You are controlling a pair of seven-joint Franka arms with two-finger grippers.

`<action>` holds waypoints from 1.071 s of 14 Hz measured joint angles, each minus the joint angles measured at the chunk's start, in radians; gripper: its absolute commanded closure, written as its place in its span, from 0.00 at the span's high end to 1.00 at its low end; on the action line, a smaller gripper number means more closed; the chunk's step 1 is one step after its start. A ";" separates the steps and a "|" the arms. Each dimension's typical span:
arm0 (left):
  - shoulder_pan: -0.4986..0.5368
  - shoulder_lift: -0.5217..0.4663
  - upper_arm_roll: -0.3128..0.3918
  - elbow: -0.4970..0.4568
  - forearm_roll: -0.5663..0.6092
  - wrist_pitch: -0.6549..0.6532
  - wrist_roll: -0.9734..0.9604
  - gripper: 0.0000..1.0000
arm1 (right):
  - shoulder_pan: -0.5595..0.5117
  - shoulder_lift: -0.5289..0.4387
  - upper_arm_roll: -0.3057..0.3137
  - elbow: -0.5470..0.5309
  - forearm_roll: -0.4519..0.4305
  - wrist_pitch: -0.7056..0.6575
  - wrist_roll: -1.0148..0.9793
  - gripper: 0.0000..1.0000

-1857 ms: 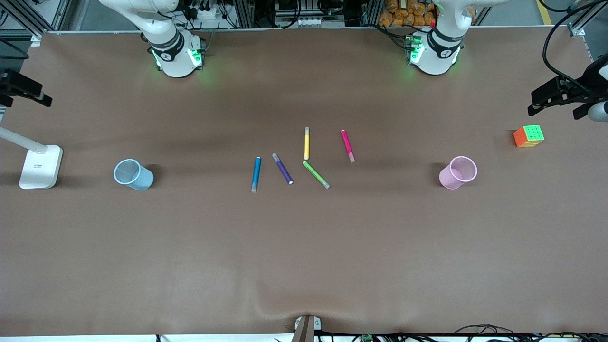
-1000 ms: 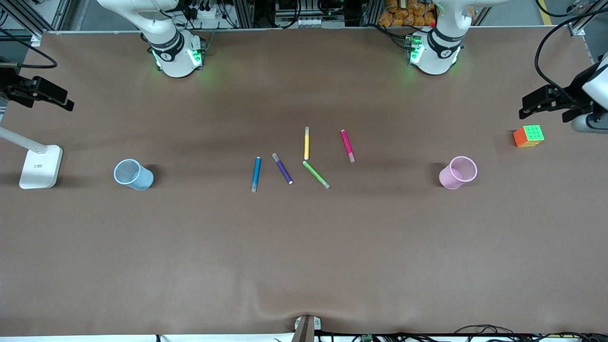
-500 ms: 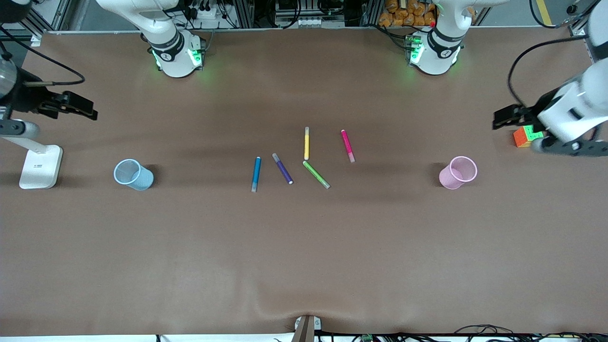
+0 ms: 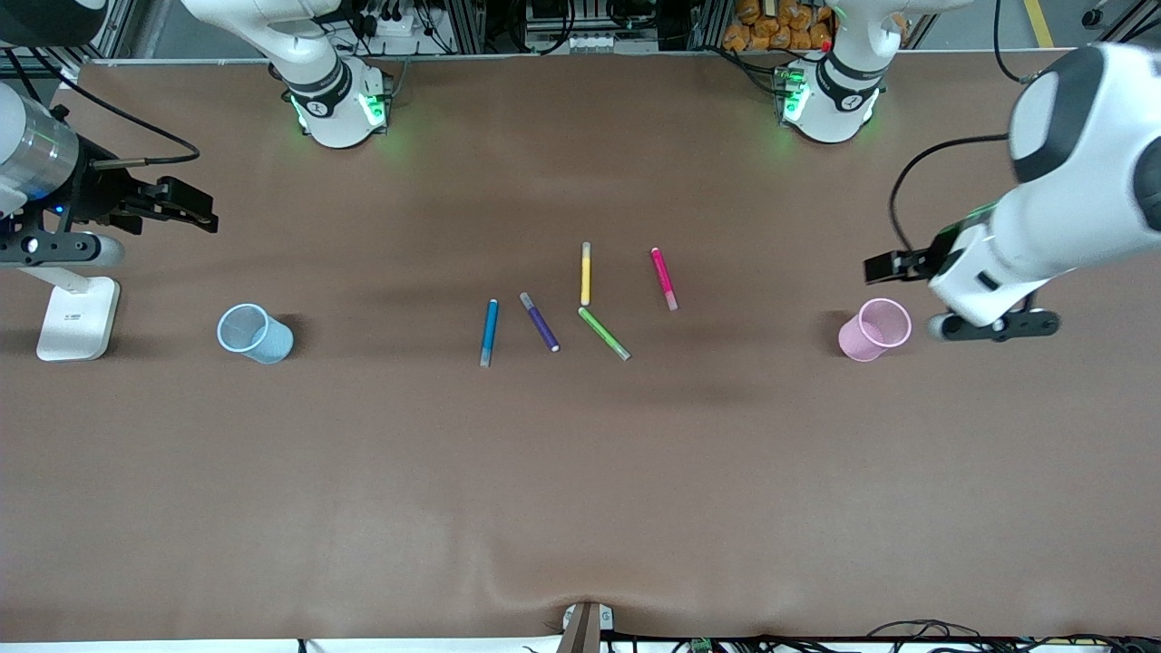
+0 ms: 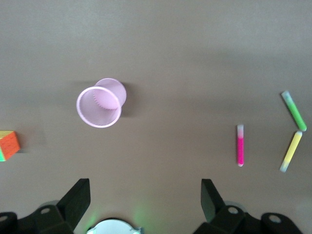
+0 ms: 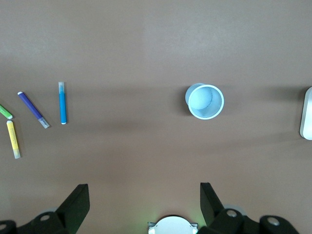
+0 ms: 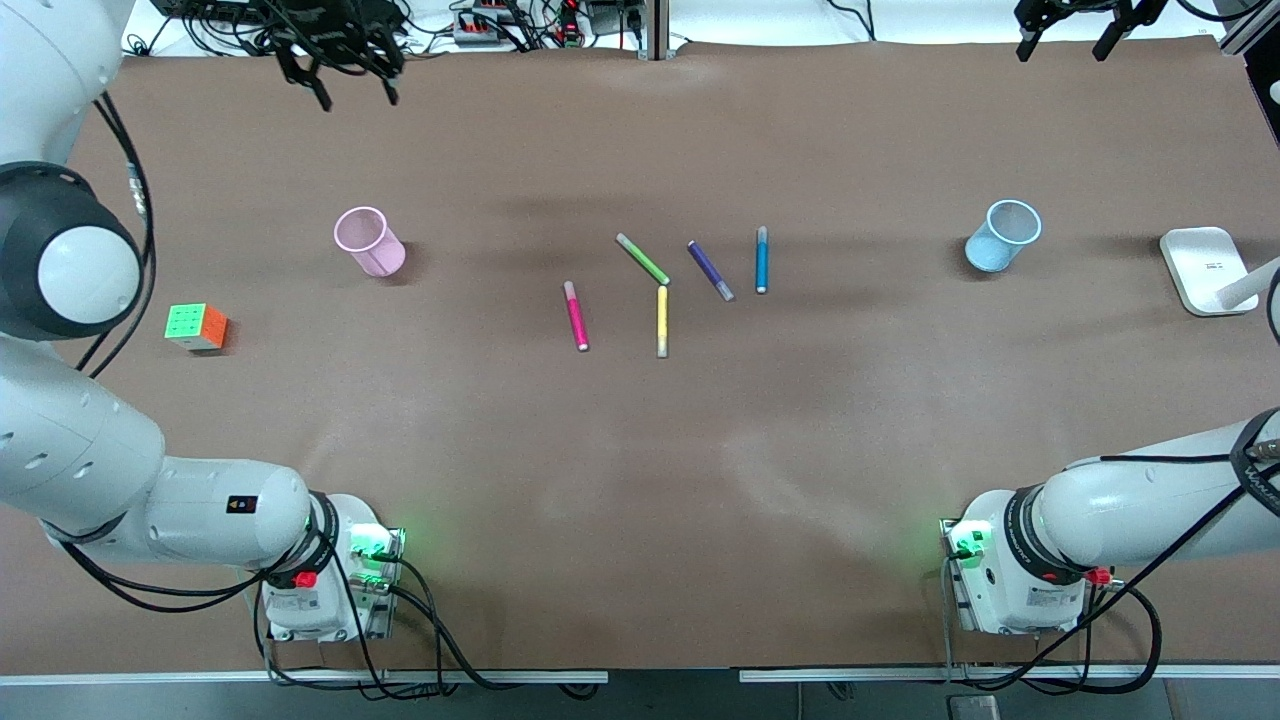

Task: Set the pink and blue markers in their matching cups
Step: 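Move the left gripper toward the pink marker while the right gripper reaches the blue marker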

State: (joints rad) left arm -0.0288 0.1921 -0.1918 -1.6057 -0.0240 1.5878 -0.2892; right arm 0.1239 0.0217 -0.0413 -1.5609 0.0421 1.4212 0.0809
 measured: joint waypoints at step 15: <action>-0.248 0.120 -0.021 -0.271 -0.030 0.484 -0.413 1.00 | 0.108 0.160 -0.004 0.005 0.000 0.068 0.001 1.00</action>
State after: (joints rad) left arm -0.2772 0.3121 -0.2129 -1.8772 -0.0536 2.0720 -0.7024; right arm 0.2315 0.1815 -0.0451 -1.5559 0.0424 1.4893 0.0816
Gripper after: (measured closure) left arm 0.000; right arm 0.000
